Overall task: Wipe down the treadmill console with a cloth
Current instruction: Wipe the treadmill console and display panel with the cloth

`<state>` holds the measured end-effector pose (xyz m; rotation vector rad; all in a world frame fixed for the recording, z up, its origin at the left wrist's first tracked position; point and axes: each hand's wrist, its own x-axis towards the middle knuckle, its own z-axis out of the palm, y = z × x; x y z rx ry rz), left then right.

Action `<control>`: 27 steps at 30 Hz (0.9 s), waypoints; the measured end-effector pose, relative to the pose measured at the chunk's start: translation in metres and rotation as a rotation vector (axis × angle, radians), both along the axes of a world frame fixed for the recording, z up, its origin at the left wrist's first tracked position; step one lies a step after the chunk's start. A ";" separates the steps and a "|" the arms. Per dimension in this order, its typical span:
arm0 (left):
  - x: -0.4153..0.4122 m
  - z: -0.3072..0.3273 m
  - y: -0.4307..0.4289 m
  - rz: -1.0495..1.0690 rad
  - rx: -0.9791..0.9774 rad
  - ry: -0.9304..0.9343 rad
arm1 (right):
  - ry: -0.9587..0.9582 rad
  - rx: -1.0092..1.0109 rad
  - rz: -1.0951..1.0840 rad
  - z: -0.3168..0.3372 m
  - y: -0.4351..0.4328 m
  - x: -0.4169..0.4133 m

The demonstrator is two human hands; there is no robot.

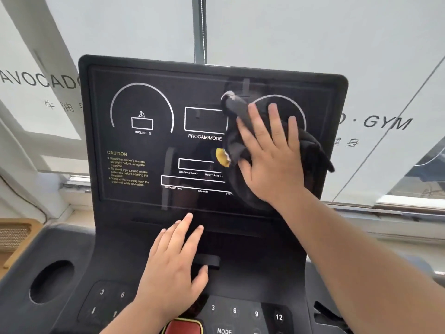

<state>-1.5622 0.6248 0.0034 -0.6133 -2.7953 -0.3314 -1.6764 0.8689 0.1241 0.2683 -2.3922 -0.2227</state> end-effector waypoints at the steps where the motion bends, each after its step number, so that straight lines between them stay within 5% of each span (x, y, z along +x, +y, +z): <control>1: 0.001 -0.002 0.000 -0.001 -0.002 -0.005 | -0.014 0.055 0.059 -0.015 0.000 0.008; 8: 0.005 -0.017 -0.002 0.011 -0.048 -0.048 | -0.076 0.348 0.192 -0.063 0.061 0.047; 18: 0.007 -0.016 -0.014 -0.010 -0.048 -0.130 | 0.037 -0.108 -0.142 0.043 0.064 -0.007; 27: 0.009 -0.019 -0.009 0.033 0.004 -0.170 | -0.034 0.151 0.094 -0.038 0.039 0.028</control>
